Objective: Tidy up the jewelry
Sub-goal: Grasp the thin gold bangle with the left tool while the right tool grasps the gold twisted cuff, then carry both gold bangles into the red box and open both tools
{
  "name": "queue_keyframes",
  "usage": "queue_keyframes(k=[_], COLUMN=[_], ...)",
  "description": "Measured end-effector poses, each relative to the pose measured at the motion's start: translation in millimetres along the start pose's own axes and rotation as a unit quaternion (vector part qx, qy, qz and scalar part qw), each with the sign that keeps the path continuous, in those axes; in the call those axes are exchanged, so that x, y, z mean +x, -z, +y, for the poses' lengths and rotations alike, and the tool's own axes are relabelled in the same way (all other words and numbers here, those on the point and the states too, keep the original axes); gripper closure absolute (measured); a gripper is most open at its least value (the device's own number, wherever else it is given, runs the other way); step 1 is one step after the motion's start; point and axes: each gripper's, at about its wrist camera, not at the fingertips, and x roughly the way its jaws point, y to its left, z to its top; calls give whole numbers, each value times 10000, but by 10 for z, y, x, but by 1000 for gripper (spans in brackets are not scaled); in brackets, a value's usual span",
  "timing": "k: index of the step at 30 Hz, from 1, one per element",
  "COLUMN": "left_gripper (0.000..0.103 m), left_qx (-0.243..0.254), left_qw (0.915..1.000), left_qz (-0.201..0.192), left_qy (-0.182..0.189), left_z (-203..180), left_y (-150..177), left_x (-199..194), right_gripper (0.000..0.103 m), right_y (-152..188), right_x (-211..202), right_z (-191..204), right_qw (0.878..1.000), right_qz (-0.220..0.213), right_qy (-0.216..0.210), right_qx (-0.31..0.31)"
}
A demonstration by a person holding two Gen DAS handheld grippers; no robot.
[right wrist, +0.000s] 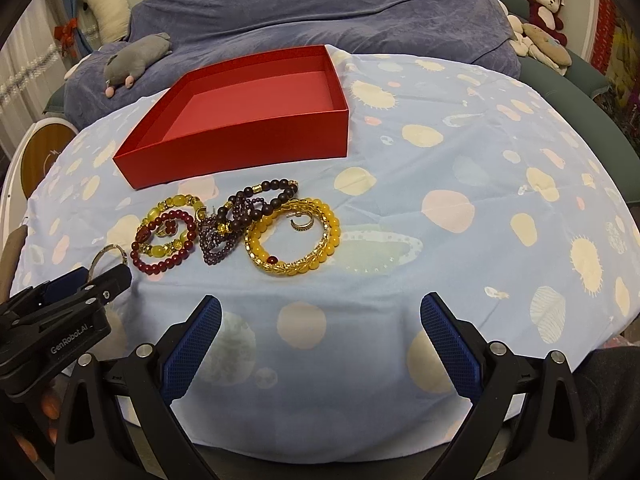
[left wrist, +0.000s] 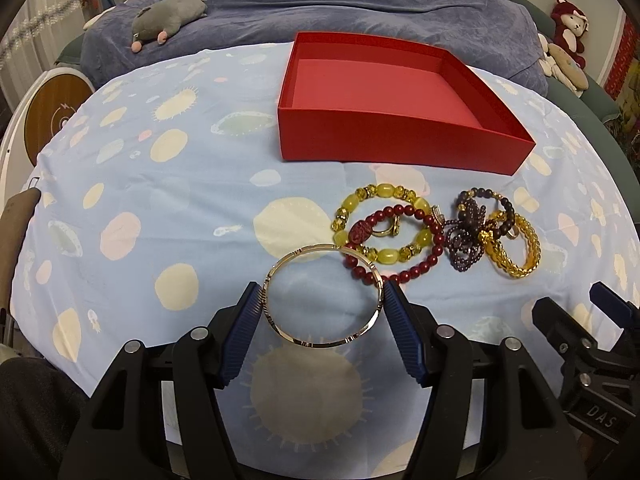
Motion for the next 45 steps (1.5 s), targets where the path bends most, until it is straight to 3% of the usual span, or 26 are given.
queue_keyframes(k=[4,9,15,17,37,41,45], left_gripper=[44,44,44,44,44,44,44], left_qx=[-24,-43,-151,-173,-146,-89,7], left_qw=[10000,10000,9998,9998,9997,9996,9991], left_qz=[-11,62,114,117,-12,-70,-222], left_qy=[50,33,71,74,214,274,349], left_z=[-5,26,68,70,4,-16,-42], left_y=[-80,-132,-200,-211,-110,-213,-526], left_x=[24,98,162,171,-96,-190,-241], right_gripper=[8,16,34,47,48,48,48], right_y=[-135,-274,-356,-356,-86,-218,-576], right_x=[122,277,401,426,-136,-234,-268], right_z=[58,115,132,159,18,16,54], right_qw=[10000,9996,9992,9987,9981,9978,9966], right_qz=[54,181,324,378,155,4,-192], right_qy=[-27,-29,-115,-138,-599,-653,-780], right_qx=[-53,-194,-222,-321,-73,-101,-197])
